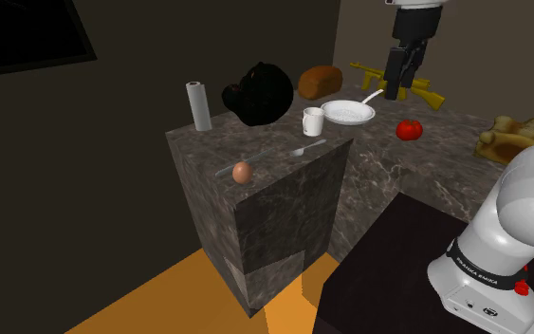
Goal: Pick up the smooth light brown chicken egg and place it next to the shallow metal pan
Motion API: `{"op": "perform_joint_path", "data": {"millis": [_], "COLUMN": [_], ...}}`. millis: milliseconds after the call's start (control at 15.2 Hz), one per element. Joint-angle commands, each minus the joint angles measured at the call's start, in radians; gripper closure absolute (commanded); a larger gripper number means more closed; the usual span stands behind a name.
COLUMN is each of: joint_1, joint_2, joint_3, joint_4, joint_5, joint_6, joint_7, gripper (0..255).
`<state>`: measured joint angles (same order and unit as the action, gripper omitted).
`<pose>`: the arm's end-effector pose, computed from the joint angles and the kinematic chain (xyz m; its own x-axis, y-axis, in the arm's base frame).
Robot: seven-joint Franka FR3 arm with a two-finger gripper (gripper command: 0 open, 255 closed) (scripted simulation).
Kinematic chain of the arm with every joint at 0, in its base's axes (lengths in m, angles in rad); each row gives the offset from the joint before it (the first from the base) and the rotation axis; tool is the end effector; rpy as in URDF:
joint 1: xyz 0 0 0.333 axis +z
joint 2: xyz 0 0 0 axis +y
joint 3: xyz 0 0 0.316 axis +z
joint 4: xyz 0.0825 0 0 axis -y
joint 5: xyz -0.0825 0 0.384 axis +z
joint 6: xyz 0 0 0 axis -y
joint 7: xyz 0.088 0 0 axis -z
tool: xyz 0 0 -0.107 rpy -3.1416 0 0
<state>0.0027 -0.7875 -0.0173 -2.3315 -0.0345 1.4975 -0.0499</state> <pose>0.2988 -0.0100 0.5962 0.9981 0.0384 -0.0476 0.0394 -0.9990 0.0199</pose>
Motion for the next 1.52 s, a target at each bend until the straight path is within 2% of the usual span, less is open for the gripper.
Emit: {"op": "perform_joint_path", "data": {"millis": [0,396,792,1122,1452], "joint_1": [0.000,0.025,0.038,0.036,0.029], "joint_2": [0.000,0.111,0.270,0.430,0.611], "joint_3": [0.000,0.093,0.185,0.261,0.330], "joint_4": [0.000,-0.048,-0.044,0.001,0.084], "joint_5": [0.000,0.021,0.010,-0.036,-0.129], "joint_6": [0.000,0.198,0.386,0.523,0.628], "joint_7": [0.000,0.091,0.189,0.286,0.404], "gripper": [0,0,0,0,0]}}
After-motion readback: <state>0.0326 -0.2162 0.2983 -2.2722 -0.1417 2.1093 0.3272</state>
